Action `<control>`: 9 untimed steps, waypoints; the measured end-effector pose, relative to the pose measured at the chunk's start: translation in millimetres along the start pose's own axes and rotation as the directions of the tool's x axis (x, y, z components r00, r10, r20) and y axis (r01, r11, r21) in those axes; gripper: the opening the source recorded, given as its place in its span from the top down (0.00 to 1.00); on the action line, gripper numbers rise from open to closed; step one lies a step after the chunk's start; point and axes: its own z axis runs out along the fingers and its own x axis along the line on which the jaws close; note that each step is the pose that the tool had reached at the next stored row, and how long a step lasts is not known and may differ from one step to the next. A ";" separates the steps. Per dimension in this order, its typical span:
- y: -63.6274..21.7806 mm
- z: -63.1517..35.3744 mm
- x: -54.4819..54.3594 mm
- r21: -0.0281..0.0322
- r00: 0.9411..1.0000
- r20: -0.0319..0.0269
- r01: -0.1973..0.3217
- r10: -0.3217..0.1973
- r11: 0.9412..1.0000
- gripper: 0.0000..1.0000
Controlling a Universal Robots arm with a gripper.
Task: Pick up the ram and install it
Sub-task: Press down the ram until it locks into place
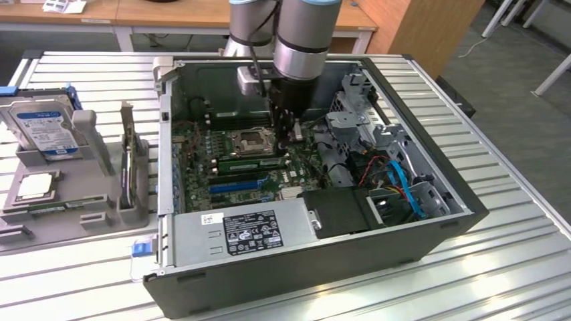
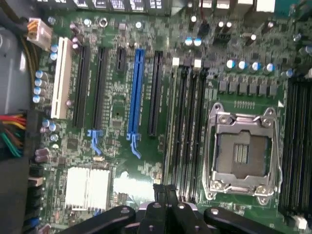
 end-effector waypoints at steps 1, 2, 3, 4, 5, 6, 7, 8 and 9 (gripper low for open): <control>4.5 -0.1 -0.3 0.005 1.000 0.000 0.000 0.000 1.000 0.89; 8.9 0.0 -0.6 0.007 1.000 0.000 -0.001 0.001 1.000 0.89; 13.5 0.1 -0.9 0.009 1.000 -0.001 -0.001 0.001 1.000 0.89; 18.3 0.3 -1.2 0.010 1.000 -0.001 -0.001 0.001 1.000 0.89; 22.8 0.4 -1.5 0.010 1.000 -0.001 -0.001 0.001 1.000 0.89; 27.3 0.5 -1.8 0.011 1.000 -0.001 -0.001 0.001 1.000 0.89; 31.8 0.7 -2.1 0.011 1.000 -0.001 -0.001 0.001 1.000 0.89; 36.2 0.8 -2.4 0.011 1.000 -0.001 -0.001 0.001 1.000 0.89; 40.7 0.9 -2.7 0.011 1.000 -0.001 -0.001 0.001 1.000 0.89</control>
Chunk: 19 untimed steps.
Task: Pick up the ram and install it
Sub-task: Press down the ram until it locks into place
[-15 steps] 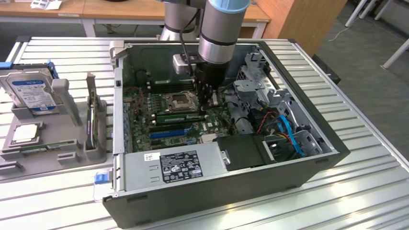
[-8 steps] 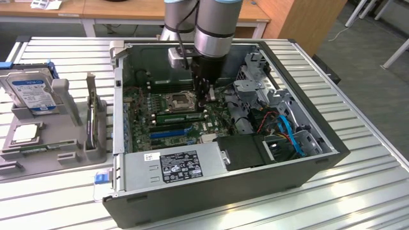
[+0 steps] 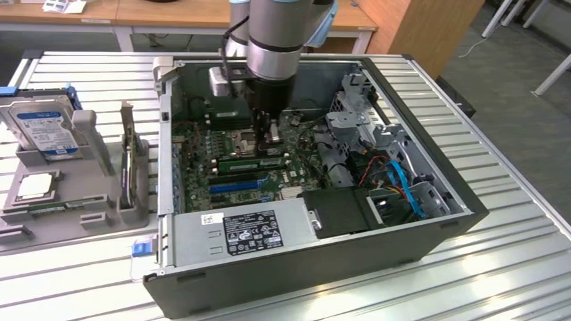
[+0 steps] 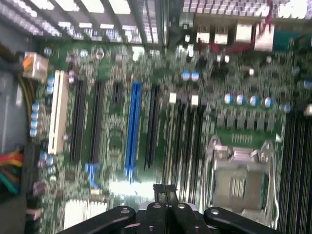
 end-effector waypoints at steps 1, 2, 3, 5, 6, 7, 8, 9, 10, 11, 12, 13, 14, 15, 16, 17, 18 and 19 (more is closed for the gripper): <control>4.6 0.1 -0.3 0.000 1.000 0.000 0.000 0.000 1.000 0.89; 9.4 0.1 -0.6 0.000 1.000 0.000 0.000 0.000 1.000 0.89; 13.9 0.2 -0.9 0.000 1.000 0.000 0.000 0.000 1.000 0.89; 22.8 0.4 -1.5 0.000 1.000 0.000 0.000 0.000 1.000 0.89; 27.3 0.5 -1.8 0.000 1.000 0.000 0.000 0.000 1.000 0.89; 31.9 0.6 -2.1 0.000 1.000 0.000 0.000 0.000 1.000 0.89; 36.3 0.7 -2.4 0.000 1.000 0.000 0.000 0.000 1.000 0.89; 41.1 0.7 -2.6 0.000 1.000 0.000 0.000 0.000 1.000 0.89; 45.7 0.8 -2.9 0.000 1.000 0.000 0.000 0.000 1.000 0.89; 50.1 0.9 -3.2 0.000 1.000 0.000 0.000 0.000 1.000 0.89; 54.7 1.0 -3.4 0.001 1.000 0.000 0.000 0.000 1.000 0.89; 58.7 1.0 -3.7 0.001 1.000 0.000 0.000 0.000 1.000 0.89; 58.8 1.1 -3.7 0.001 1.000 0.000 0.000 0.000 1.000 0.89; 58.8 2.0 -3.8 0.001 1.000 0.000 0.000 0.000 1.000 0.89; 58.8 3.8 -3.7 0.001 1.000 0.000 0.000 0.000 1.000 0.89; 58.8 5.7 -3.7 0.001 1.000 0.000 0.000 0.000 1.000 0.89; 58.7 7.4 -3.7 0.001 1.000 0.000 0.000 0.000 1.000 0.89; 58.7 9.2 -3.7 0.001 1.000 0.000 0.000 0.000 1.000 0.89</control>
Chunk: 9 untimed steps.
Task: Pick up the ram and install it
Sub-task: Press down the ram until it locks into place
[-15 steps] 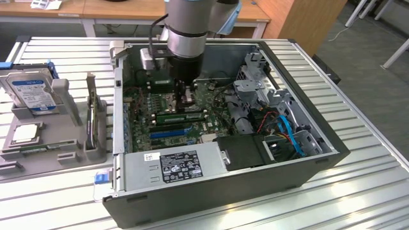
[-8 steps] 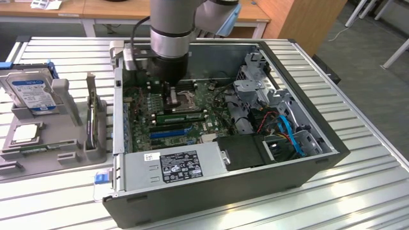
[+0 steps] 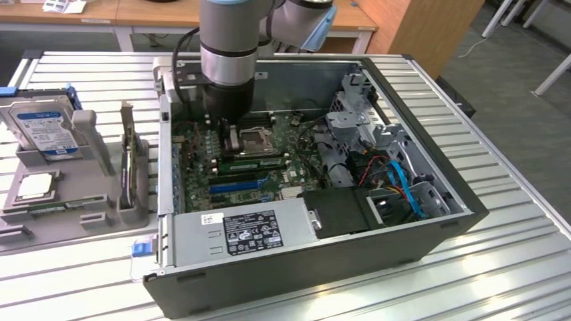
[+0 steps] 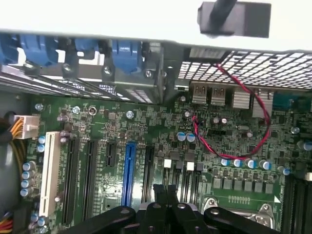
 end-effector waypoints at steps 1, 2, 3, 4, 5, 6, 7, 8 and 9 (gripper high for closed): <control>0.0 1.8 0.0 0.000 1.000 0.000 0.000 0.000 1.000 0.89; -0.1 3.6 -0.1 0.000 1.000 0.000 0.000 0.000 1.000 0.89; -0.1 5.1 -0.1 0.000 1.000 0.000 0.000 0.000 1.000 0.89; -0.1 6.0 -0.1 0.000 1.000 0.000 0.000 0.000 1.000 0.89; -0.1 6.6 -0.1 0.000 1.000 0.000 0.000 0.000 1.000 0.89; -0.1 6.7 -0.1 0.000 1.000 0.000 0.000 0.000 1.000 0.89; -0.1 6.7 -0.1 0.000 1.000 0.000 0.000 0.000 1.000 0.89; -0.1 6.8 -0.2 0.000 1.000 0.000 0.000 0.000 1.000 0.89; -0.1 6.8 -0.2 0.000 1.000 0.000 0.000 0.000 1.000 0.89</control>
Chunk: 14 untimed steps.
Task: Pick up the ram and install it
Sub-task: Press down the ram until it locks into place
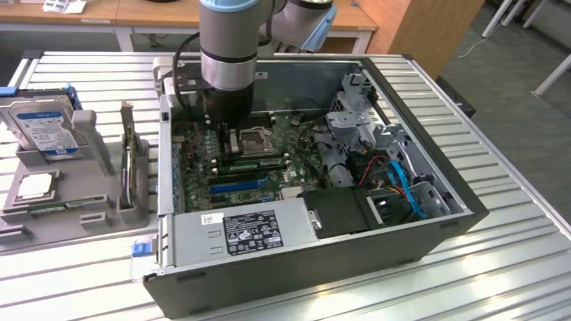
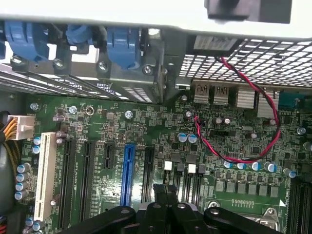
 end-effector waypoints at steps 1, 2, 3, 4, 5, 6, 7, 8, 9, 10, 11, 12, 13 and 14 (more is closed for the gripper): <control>0.1 0.3 0.0 0.000 1.000 0.000 0.000 0.000 1.000 0.89; 0.2 1.0 -0.1 0.000 1.000 0.000 0.000 0.000 1.000 0.89; 0.2 1.7 -0.1 0.000 1.000 0.000 0.000 0.000 1.000 0.89; 0.3 2.4 -0.2 0.000 1.000 0.000 0.000 0.000 1.000 0.89; 0.3 2.5 -0.1 0.000 1.000 0.000 0.000 0.000 1.000 0.89; 0.3 2.5 -0.1 0.000 1.000 0.000 0.000 0.000 1.000 0.89; 0.2 1.4 -0.2 0.001 1.000 0.001 0.000 0.000 1.000 0.89; 0.3 -2.9 0.0 0.001 1.000 0.000 0.000 0.000 1.000 0.89; 0.4 -7.6 0.3 0.000 1.000 0.000 0.000 0.000 1.000 0.89; 0.6 -10.1 0.5 0.000 1.000 0.000 0.000 0.000 1.000 0.89; 0.5 -11.3 0.6 0.000 1.000 0.000 0.000 0.000 1.000 0.89; -0.9 -12.7 0.7 0.000 1.000 0.000 0.000 0.000 1.000 0.89; -4.3 -14.1 1.0 0.000 1.000 0.001 0.000 0.000 1.000 0.89; -8.5 -15.6 1.3 -0.002 1.000 0.001 0.000 0.000 1.000 0.89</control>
